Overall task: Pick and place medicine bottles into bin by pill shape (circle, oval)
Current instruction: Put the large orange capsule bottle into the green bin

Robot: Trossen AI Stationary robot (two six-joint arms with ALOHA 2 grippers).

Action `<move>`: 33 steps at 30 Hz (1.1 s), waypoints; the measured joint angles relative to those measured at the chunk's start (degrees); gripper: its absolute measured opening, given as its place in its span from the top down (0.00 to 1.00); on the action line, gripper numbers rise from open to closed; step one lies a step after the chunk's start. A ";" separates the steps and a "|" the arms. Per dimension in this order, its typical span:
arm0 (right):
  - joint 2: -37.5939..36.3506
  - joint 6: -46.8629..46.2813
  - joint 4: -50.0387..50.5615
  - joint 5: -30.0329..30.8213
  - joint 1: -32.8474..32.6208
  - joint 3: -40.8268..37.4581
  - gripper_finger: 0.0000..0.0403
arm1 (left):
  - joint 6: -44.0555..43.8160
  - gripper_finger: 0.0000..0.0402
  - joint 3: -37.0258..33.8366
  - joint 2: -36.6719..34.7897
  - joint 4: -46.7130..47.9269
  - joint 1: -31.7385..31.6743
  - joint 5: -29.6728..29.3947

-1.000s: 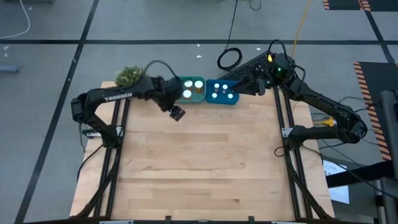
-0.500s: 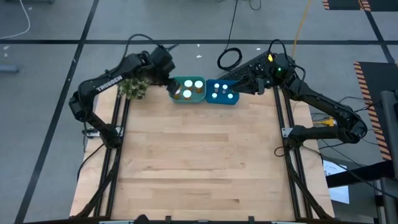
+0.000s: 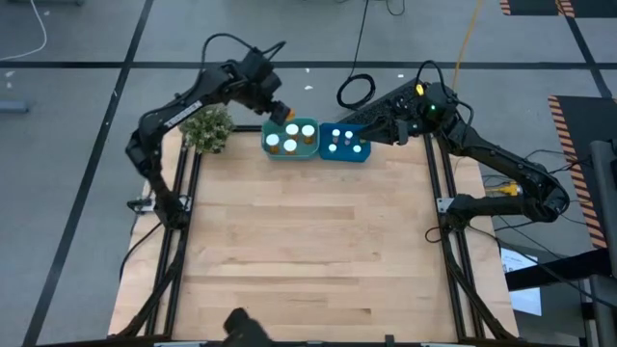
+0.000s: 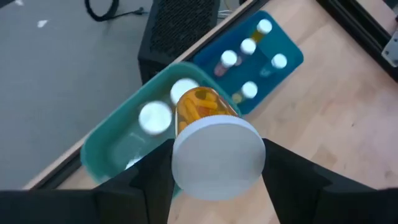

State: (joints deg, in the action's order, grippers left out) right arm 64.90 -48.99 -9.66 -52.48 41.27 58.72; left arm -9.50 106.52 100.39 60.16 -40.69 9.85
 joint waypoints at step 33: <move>0.00 3.85 1.08 -0.04 0.00 0.00 0.21 | -0.25 0.46 15.96 24.84 8.03 8.72 -8.50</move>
State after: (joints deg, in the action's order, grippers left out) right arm 64.90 -45.14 -8.58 -52.52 41.26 58.72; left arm -9.75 122.48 125.23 68.19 -31.97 1.36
